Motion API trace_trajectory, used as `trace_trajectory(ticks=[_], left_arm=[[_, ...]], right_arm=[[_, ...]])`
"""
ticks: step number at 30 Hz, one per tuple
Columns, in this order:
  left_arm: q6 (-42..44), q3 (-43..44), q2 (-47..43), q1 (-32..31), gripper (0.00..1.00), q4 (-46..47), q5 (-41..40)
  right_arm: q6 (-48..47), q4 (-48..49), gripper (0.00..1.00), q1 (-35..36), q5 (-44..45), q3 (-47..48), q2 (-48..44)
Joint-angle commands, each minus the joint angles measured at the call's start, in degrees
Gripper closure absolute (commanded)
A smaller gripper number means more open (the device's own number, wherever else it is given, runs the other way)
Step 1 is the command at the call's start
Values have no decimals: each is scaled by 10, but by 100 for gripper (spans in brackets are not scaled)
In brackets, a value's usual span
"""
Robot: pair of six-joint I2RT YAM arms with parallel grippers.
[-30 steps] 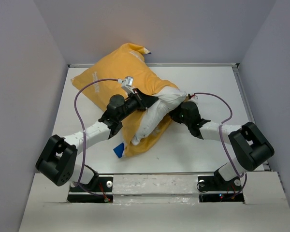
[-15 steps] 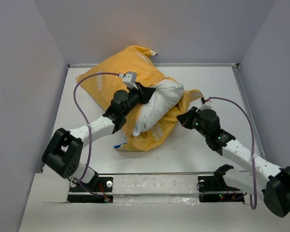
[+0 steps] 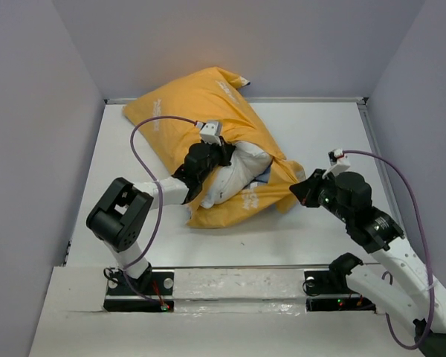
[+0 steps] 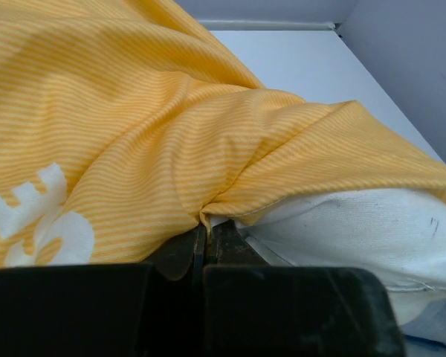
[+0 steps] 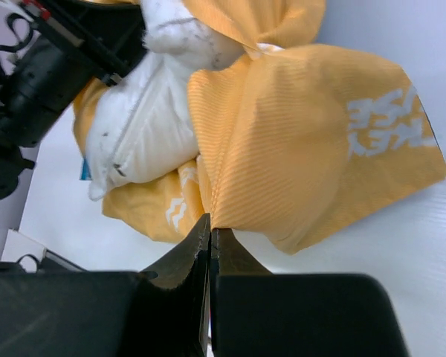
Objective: Put the pillow into the pillowcase
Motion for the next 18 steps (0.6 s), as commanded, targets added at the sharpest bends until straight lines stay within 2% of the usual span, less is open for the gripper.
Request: trace_trajectory(ticks=[1, 6, 10, 14, 15, 18], left_arm=[[47, -7, 41, 1, 100, -24, -122], [78, -5, 54, -64, 100, -26, -121], [90, -22, 54, -137, 100, -27, -122], [75, -10, 75, -165, 100, -42, -97], [77, -6, 81, -169, 100, -45, -97], [82, 36, 133, -175, 100, -97, -106]], right_arm=[[-40, -12, 100, 5, -101, 131, 12], [-44, -1, 100, 5, -204, 248, 72], [-35, 31, 100, 5, -237, 270, 111], [-13, 89, 100, 5, -350, 296, 183], [-10, 95, 100, 5, -409, 320, 194], [-10, 112, 100, 5, -439, 358, 200]])
